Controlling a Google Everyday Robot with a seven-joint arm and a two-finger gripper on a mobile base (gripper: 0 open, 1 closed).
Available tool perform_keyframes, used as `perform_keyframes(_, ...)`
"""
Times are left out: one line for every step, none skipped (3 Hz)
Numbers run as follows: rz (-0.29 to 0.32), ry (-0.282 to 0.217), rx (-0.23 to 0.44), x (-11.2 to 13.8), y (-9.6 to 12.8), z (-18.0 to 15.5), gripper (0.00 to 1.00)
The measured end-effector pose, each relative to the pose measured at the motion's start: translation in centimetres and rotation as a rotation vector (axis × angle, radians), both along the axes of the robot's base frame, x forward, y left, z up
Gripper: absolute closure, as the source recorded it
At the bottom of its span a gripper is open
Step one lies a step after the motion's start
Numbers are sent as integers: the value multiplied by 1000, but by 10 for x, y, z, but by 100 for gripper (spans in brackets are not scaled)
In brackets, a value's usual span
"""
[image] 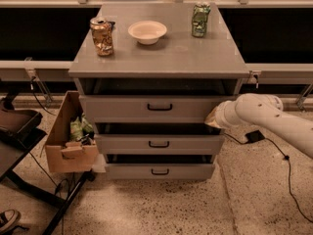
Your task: Close top drawer
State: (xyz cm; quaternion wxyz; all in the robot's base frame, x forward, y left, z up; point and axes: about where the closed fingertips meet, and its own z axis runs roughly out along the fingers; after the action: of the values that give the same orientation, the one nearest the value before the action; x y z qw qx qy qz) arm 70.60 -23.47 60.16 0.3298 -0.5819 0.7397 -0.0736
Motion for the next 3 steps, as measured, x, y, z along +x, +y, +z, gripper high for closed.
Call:
perform_keyframes(5, 22, 3, -9, 9, -4, 100)
perform_keyframes(24, 94, 33, -56, 35, 7, 100)
perform_keyframes(82, 165, 14, -117, 51, 43, 100)
